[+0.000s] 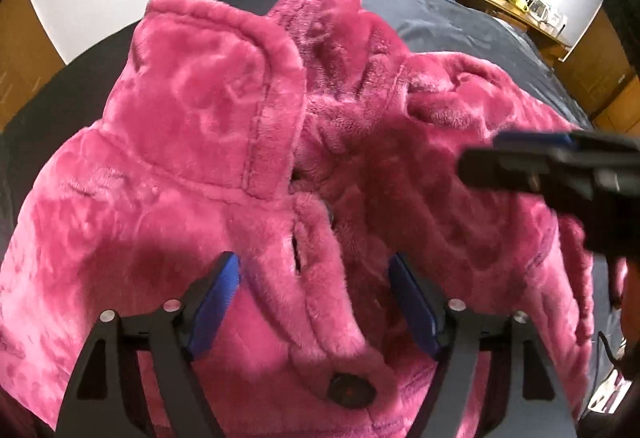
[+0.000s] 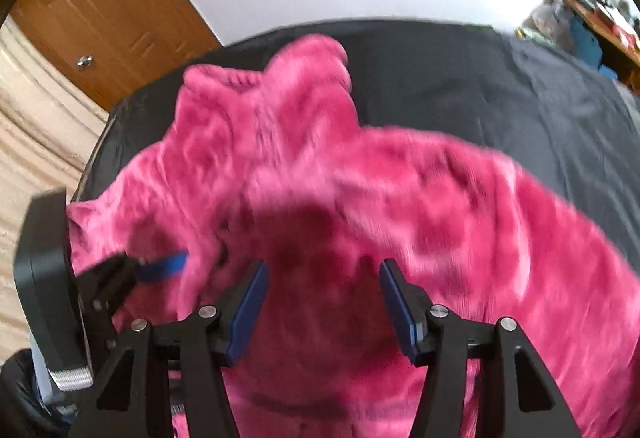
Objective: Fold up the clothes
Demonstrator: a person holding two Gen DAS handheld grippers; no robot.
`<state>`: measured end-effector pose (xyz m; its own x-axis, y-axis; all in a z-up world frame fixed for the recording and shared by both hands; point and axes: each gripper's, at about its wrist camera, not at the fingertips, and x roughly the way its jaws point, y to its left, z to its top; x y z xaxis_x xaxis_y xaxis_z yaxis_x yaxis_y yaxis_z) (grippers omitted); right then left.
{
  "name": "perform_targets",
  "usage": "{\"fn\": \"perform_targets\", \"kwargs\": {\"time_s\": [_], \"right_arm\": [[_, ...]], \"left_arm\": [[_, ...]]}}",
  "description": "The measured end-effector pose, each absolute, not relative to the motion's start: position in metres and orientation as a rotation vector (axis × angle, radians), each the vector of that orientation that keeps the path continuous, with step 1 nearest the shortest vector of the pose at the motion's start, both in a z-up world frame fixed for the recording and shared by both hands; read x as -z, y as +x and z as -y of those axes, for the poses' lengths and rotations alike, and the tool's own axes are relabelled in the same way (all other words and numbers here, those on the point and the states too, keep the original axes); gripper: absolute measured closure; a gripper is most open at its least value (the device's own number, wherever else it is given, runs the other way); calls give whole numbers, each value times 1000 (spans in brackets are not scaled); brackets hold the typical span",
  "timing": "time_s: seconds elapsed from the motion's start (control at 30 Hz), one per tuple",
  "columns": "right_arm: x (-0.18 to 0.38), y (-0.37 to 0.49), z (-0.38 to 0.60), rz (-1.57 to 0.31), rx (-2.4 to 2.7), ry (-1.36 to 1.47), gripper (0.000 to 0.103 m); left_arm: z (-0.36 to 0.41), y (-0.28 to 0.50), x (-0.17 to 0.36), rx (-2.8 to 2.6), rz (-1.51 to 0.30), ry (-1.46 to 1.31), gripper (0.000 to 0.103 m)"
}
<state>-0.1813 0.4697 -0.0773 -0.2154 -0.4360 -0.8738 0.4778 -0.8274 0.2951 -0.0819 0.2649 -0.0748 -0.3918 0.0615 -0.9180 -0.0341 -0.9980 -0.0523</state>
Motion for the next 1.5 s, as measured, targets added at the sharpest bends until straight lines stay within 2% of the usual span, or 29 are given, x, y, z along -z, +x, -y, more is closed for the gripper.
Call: {"fn": "perform_targets", "kwargs": {"time_s": [0.1, 0.3, 0.47, 0.73, 1.1, 1.3, 1.4, 1.5], "right_arm": [[81, -172, -492, 9, 2091, 1494, 44], [58, -148, -584, 243, 2191, 1483, 44], [41, -115, -665, 355, 2318, 1481, 44], [57, -62, -774, 447, 2437, 1590, 44], [96, -50, -782, 192, 2434, 1649, 44], [98, -47, -792, 216, 2396, 1583, 44], [98, -43, -786, 106, 2384, 1556, 43], [98, -40, -775, -42, 2359, 1542, 35]], "left_arm": [[-271, -79, 73, -2592, 9, -1688, 21], [-282, -77, 66, -2588, 55, -1778, 20], [-306, -59, 35, -2614, 104, -1726, 20], [-385, -30, 26, -2523, -112, -1667, 20], [-404, 16, 50, -2477, -175, -1800, 20], [-402, 25, 66, -2503, -84, -1867, 20], [-400, 28, 66, -2527, -34, -1874, 20], [-402, 30, 65, -2539, -36, -1883, 20]]}}
